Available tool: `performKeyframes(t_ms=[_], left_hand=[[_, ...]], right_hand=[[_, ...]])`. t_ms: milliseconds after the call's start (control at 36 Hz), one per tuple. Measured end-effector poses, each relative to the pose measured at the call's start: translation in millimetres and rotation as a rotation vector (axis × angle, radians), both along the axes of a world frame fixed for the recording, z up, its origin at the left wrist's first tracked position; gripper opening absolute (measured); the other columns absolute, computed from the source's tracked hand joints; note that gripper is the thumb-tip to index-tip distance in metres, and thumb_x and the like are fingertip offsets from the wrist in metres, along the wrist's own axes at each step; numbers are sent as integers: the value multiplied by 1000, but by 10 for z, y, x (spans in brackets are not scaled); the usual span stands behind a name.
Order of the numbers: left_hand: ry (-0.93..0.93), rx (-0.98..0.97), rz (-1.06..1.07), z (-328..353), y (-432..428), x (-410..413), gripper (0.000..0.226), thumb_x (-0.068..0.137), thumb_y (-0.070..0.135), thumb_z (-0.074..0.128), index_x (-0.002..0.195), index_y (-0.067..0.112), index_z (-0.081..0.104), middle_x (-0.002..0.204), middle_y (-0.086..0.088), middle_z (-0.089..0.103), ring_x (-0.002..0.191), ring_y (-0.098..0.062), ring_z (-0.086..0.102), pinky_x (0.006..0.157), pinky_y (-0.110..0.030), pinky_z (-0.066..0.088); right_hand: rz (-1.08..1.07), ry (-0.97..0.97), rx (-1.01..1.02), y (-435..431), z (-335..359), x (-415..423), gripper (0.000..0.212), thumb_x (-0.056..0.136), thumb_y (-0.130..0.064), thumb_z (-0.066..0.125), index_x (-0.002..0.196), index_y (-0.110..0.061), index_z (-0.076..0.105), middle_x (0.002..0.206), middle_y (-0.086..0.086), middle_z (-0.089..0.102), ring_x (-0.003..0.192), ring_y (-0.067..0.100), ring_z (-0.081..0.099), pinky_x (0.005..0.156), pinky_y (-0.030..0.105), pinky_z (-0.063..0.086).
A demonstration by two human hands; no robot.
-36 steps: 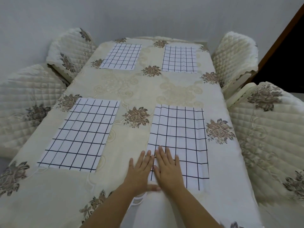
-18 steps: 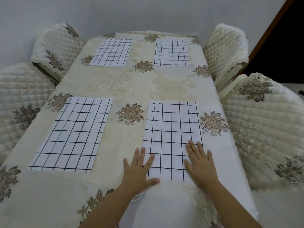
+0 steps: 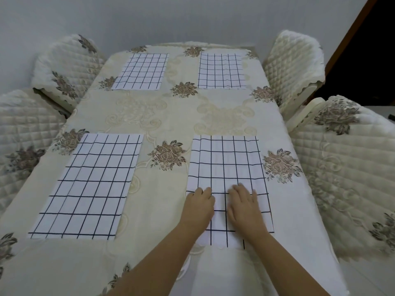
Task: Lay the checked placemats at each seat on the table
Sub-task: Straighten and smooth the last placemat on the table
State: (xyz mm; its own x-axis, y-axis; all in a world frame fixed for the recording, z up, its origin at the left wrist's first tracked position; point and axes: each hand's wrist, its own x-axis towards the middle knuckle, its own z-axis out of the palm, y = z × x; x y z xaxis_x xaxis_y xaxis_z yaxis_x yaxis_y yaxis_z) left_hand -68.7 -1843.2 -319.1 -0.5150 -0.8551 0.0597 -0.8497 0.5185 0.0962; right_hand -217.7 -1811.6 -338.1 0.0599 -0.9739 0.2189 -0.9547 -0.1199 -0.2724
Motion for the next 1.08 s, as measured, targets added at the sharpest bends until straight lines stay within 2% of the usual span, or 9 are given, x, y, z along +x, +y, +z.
performKeyframes(t_ms=[111,194,333,556,667,722,889,1000,1083], left_hand=[[66,-17,32,-52,-107,-34,37,35,16,85,67,18,65,66,4,60,55,-15,57,43,-21,40],[132,-46,22,-124,-198,-42,37,43,13,82,75,17,63,69,3,59,57,-15,56,49,-22,42],[242,-31,49,-330,-168,64,36,77,18,42,112,10,49,109,-7,66,101,-20,60,89,-30,38],[105,169,231,-331,-258,161,66,86,45,33,140,7,33,148,-10,36,139,-18,17,109,-41,16],[85,264,264,-317,-278,146,73,78,55,-5,143,24,-13,148,9,-23,140,-11,-23,116,-41,-5],[80,286,270,-276,-292,146,71,72,56,-15,137,28,-21,143,13,-32,134,-8,-30,114,-39,-13],[227,259,239,-247,-368,173,75,80,54,4,148,21,14,150,10,-6,139,-11,-13,111,-38,-9],[169,211,246,-164,-554,115,62,86,38,24,138,9,44,149,-6,33,139,-22,25,107,-52,27],[34,270,236,-142,-682,45,79,80,45,1,148,10,19,156,-3,8,145,-21,11,113,-52,16]], right_hand=[[55,-100,129,-172,-48,283,42,79,-23,39,112,-9,59,118,11,65,110,28,62,82,48,54],[23,-120,131,-218,-100,349,45,80,-24,39,118,-12,60,127,4,61,123,18,47,94,44,42],[-55,-37,169,-248,-159,306,47,87,-33,34,130,-19,50,139,-2,51,131,13,32,104,45,24],[-203,78,249,-242,-180,-15,60,93,-49,21,142,-17,33,150,-2,31,137,19,22,103,50,15],[-288,89,243,-208,-168,-232,63,93,-50,19,143,-15,35,151,1,31,138,23,31,102,52,24],[-330,89,250,-193,-161,-307,66,88,-48,26,143,-11,34,151,4,31,137,24,35,103,52,29],[-378,55,210,-251,-69,-283,65,94,-43,19,127,1,53,137,17,50,125,35,50,97,58,35],[-265,73,203,-494,89,-109,58,80,-36,35,118,-2,62,129,17,58,117,36,56,87,64,42],[-143,70,229,-701,134,32,57,79,-34,35,120,-5,61,129,13,58,117,34,57,85,61,45]])
